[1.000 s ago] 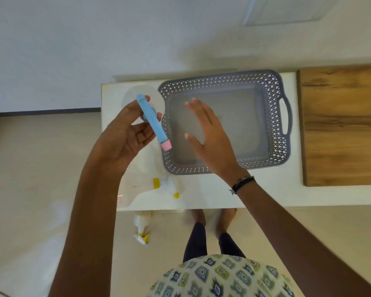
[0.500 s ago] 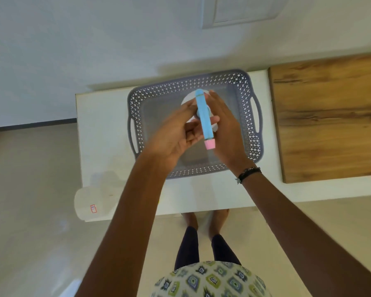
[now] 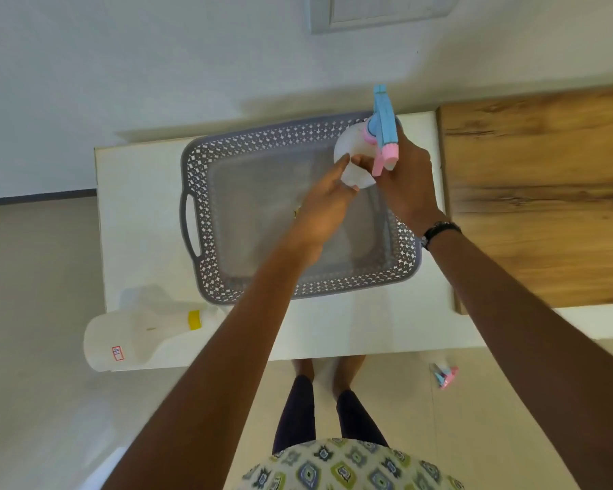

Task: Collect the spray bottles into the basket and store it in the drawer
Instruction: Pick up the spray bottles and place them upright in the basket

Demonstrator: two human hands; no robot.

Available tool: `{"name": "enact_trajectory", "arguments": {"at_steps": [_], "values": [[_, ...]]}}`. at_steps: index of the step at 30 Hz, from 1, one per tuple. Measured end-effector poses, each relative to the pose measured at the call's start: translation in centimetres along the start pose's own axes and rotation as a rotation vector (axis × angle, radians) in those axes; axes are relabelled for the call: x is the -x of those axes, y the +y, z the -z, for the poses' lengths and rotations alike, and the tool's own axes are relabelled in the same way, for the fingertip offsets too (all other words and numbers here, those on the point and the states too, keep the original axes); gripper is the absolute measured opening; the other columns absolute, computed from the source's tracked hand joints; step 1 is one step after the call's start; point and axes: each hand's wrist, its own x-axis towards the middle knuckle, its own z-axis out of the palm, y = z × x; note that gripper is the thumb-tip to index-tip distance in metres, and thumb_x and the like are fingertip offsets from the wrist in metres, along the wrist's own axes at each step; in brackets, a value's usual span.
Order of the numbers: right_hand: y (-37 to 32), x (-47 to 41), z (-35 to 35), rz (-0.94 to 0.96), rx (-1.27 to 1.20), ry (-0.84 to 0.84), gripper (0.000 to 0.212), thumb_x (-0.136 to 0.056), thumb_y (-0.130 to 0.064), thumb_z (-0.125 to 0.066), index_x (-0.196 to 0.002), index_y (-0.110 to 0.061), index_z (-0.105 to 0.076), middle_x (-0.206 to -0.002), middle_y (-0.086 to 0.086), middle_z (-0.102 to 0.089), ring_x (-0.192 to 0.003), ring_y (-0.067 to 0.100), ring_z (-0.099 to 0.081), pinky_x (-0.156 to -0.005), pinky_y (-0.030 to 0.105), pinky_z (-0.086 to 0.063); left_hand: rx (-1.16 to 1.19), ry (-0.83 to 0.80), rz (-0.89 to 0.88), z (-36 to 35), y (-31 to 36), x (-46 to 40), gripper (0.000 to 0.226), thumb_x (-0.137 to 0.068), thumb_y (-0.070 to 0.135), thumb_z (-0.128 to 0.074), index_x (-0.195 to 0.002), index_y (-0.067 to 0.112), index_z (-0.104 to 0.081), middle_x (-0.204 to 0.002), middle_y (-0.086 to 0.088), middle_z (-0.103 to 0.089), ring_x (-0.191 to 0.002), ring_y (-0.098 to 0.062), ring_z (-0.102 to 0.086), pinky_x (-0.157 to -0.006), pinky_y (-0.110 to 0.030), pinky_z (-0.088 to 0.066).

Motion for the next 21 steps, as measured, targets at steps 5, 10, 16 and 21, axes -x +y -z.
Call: {"name": "enact_trajectory", "arguments": {"at_steps": [5, 10, 16, 21], "values": [[0.5, 0.2, 0.0, -0.012, 0.087, -0.009, 0.053, -0.085, -0.031, -0.06, -0.133, -0.014, -0.048, -0.093, 0.013, -0.069, -0.074, 0.032, -0.06, -0.06, 0.029, -0.038, -0.17, -0.012, -0.048, -0.4, -1.3, -1.2, 0.057, -0.094, 0.002, -0.044, -0.146, 0.021, -0.031, -0.155, 0.001, -0.029, -0.139, -0.015, -0.035, -0.11, -0.028, -0.032], [0.2, 0.3, 0.0, 0.012, 0.104, -0.024, 0.046, -0.088, -0.025, -0.064, -0.13, -0.01, -0.051, -0.095, 0.011, -0.068, -0.069, 0.023, -0.053, -0.058, 0.029, -0.039, -0.206, -0.039, -0.057, 0.2, -1.9, -1.4, 0.06, -0.095, 0.002, -0.044, -0.148, 0.018, -0.023, -0.159, 0.004, -0.013, -0.145, -0.016, -0.022, -0.116, -0.029, -0.024], [-0.3, 1.5, 1.7, -0.004, 0.028, -0.102, 0.059, -0.09, -0.018, -0.065, -0.142, -0.006, -0.038, -0.134, 0.011, -0.058, -0.112, 0.023, -0.058, -0.094, 0.031, -0.048, -0.191, 0.092, -0.097, 0.7, -2.0, 1.1, 0.046, -0.095, 0.007, -0.048, -0.14, 0.011, -0.04, -0.147, -0.006, -0.043, -0.136, -0.019, -0.04, -0.109, -0.026, -0.033], [-1.6, 8.8, 2.6, -0.043, -0.117, 0.157, 0.04, -0.095, -0.002, -0.052, -0.135, 0.0, -0.047, -0.138, 0.012, -0.055, -0.128, 0.021, -0.052, -0.109, 0.039, -0.044, -0.169, 0.246, -0.184, 2.8, -4.7, 7.4, 0.026, -0.095, 0.003, -0.046, -0.118, 0.002, -0.059, -0.122, -0.01, -0.064, -0.11, -0.015, -0.058, -0.089, -0.013, -0.044]]}}
